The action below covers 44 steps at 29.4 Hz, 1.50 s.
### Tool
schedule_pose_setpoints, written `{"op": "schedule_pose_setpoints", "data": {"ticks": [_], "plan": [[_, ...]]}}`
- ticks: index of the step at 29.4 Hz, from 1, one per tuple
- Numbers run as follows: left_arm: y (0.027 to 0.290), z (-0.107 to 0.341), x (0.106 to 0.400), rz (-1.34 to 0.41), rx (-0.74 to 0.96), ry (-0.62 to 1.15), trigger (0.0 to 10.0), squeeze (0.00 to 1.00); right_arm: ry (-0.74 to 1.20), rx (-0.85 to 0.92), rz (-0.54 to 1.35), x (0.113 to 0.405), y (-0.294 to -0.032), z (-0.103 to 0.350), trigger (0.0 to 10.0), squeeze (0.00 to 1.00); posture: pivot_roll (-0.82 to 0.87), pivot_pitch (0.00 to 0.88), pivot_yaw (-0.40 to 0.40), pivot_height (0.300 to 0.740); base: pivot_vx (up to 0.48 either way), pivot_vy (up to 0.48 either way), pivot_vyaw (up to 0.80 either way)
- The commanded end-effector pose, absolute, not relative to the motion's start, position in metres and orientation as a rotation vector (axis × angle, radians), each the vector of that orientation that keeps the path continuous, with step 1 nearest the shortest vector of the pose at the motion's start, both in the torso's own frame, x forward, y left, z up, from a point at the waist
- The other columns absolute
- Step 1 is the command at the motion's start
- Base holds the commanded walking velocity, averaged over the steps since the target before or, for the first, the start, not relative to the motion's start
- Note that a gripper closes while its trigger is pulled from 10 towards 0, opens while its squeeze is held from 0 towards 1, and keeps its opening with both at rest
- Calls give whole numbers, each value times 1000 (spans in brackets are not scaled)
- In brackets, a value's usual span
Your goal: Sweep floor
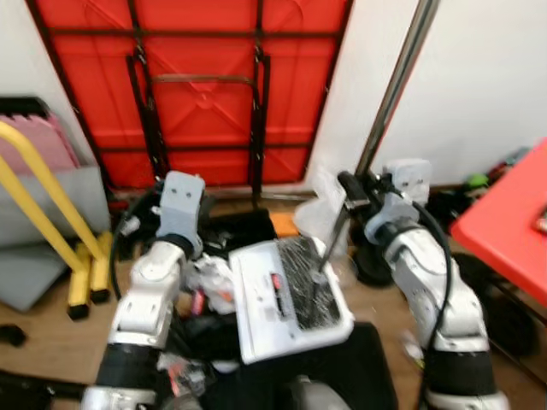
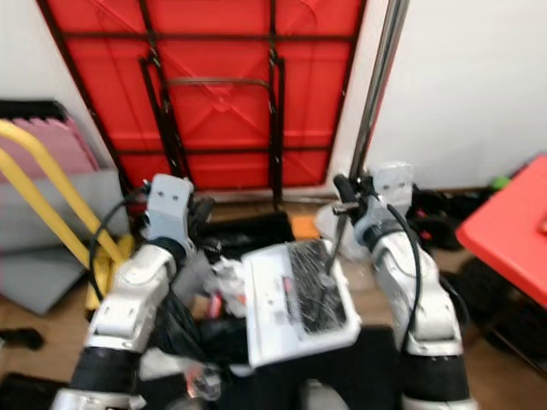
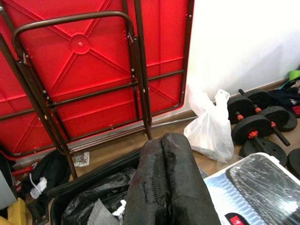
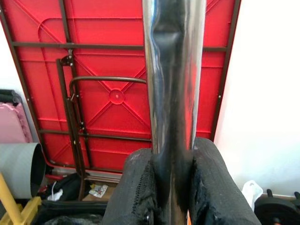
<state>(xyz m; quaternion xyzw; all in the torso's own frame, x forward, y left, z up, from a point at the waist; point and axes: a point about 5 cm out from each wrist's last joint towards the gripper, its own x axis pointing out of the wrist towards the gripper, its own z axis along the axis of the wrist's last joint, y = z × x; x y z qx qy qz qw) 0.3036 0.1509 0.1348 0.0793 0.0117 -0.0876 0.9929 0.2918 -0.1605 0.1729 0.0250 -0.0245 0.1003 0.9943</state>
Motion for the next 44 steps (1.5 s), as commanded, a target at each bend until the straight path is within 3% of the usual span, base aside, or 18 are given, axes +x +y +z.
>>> {"op": "schedule_pose_setpoints", "data": {"ticks": [1, 44], "plan": [[151, 131, 302, -176, 148, 44, 10000, 0, -106, 50, 194, 293, -163, 185, 10000, 0, -171, 30, -115, 740, -240, 0, 0], [149, 134, 302, -185, 155, 39, 10000, 0, -110, 42, 166, 295, -164, 186, 10000, 0, -173, 31, -116, 740, -267, 0, 0]]}}
